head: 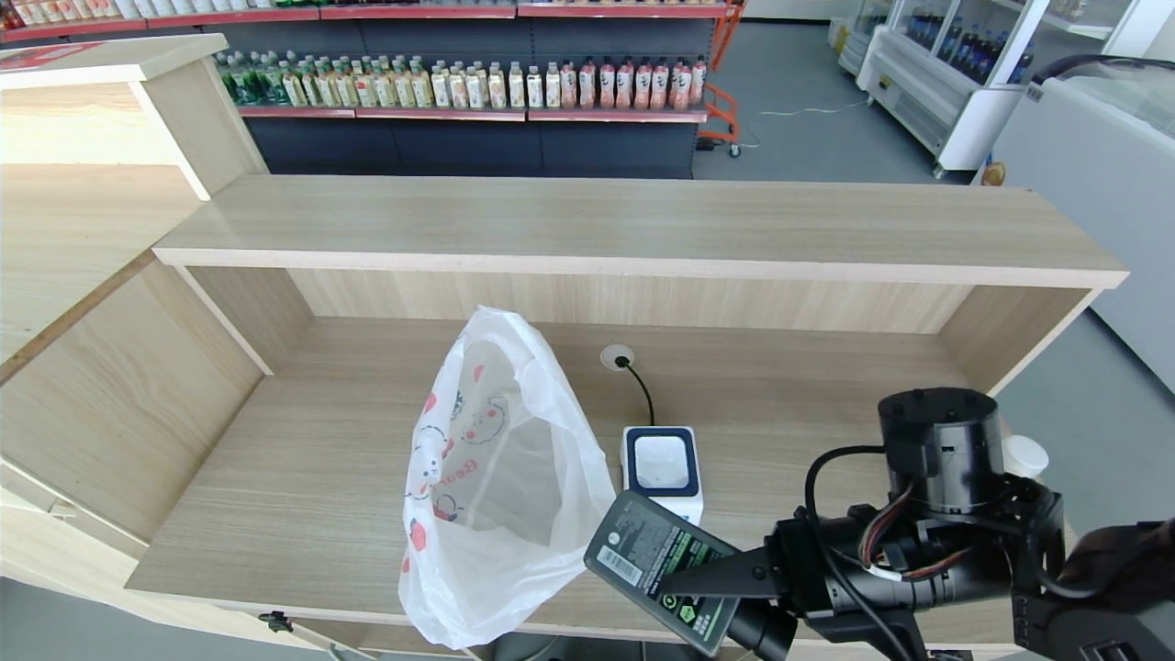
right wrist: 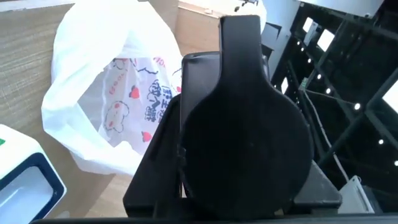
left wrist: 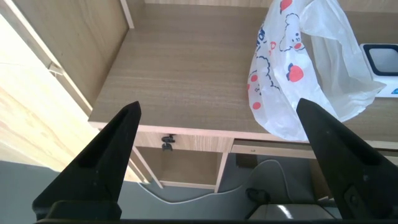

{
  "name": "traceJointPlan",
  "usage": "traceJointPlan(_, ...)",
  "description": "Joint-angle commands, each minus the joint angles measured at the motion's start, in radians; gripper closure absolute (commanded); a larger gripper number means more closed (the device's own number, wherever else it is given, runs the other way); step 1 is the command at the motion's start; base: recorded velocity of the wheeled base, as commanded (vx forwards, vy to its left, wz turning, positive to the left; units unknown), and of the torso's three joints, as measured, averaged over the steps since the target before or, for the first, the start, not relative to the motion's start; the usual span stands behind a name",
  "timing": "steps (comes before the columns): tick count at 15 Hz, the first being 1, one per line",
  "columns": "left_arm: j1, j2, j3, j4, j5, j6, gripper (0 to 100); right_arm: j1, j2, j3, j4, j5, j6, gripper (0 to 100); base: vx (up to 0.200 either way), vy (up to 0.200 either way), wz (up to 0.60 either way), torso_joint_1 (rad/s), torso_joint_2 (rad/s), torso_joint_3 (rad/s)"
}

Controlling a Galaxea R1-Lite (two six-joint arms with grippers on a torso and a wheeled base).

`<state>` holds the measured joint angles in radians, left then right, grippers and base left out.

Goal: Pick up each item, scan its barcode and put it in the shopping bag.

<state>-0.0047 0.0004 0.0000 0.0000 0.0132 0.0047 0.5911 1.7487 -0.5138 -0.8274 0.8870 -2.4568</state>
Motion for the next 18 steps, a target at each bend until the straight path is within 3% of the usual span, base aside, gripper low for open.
traceJointPlan(1, 0.0, 0.0, 0.0, 0.0, 0.001, 0.0, 0, -0.004, 0.031, -0.018, -0.01, 0.023, -0.001, 100, 0.0, 0.0, 0.0, 0.0, 0.0, 0.0)
traceJointPlan(13, 0.0, 0.0, 0.0, 0.0, 0.001, 0.0, 0, -0.004, 0.043, -0.052, -0.041, 0.055, 0.009, 100, 0.0, 0.0, 0.0, 0.0, 0.0, 0.0)
traceJointPlan(16, 0.0, 0.0, 0.0, 0.0, 0.001, 0.0, 0, -0.037, -0.094, -0.051, -0.042, 0.035, 0.395, 100, 0.0, 0.0, 0.0, 0.0, 0.0, 0.0)
traceJointPlan(17, 0.0, 0.0, 0.0, 0.0, 0.001, 0.0, 0, -0.073, -0.247, -0.048, -0.042, -0.123, 0.69, 100, 0.0, 0.0, 0.0, 0.0, 0.0, 0.0)
traceJointPlan(18, 0.0, 0.0, 0.0, 0.0, 0.001, 0.0, 0, -0.119, -0.38, -0.014, -0.033, -0.276, 0.894, 100, 0.0, 0.0, 0.0, 0.0, 0.0, 0.0)
